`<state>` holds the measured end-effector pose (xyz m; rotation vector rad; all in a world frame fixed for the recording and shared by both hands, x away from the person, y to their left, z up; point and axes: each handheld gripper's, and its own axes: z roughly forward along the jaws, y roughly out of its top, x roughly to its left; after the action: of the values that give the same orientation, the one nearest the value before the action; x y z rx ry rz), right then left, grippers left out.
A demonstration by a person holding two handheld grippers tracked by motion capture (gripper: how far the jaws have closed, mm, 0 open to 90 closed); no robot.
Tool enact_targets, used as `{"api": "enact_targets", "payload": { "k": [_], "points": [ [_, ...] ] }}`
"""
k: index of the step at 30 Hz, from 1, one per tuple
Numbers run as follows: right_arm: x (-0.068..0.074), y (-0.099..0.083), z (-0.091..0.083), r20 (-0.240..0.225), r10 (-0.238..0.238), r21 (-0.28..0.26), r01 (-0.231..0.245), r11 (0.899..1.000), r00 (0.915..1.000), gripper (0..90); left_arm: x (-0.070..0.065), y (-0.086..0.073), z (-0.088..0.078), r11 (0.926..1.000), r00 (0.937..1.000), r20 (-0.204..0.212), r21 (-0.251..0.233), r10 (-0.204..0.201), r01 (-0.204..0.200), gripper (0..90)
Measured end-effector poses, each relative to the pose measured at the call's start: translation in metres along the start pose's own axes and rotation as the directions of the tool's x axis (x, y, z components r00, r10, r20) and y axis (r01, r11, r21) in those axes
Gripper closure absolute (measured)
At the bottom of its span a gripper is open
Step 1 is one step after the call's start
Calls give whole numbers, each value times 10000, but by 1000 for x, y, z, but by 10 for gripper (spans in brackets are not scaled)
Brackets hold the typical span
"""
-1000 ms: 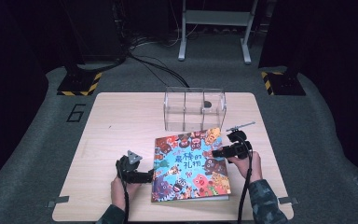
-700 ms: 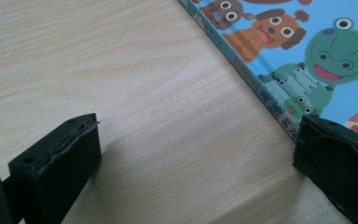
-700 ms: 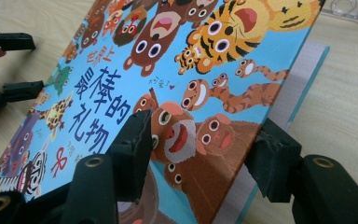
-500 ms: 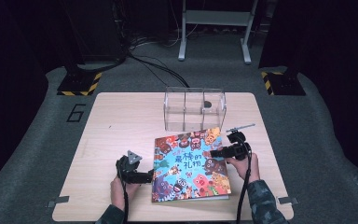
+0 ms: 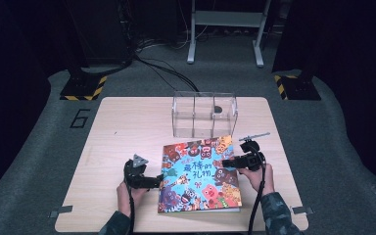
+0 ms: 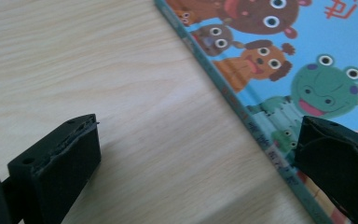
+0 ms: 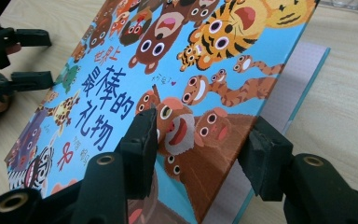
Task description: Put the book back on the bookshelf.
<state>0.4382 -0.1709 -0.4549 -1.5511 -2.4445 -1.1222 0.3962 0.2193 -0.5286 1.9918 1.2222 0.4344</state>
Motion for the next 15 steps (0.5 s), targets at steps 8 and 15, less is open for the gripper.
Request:
{"api": "enact_targets", "payload": {
  "k": [8, 15],
  "points": [
    [4, 8, -2, -3, -210, 81, 210, 9997, 9998, 483, -1, 1, 3, 9991, 9988, 374, -277, -326, 336, 10],
    [3, 23, 5, -129, -102, 385, 107, 9992, 9999, 425, 1, 1, 3, 9995, 9986, 509, -263, -153, 167, 19]
  ]
}}
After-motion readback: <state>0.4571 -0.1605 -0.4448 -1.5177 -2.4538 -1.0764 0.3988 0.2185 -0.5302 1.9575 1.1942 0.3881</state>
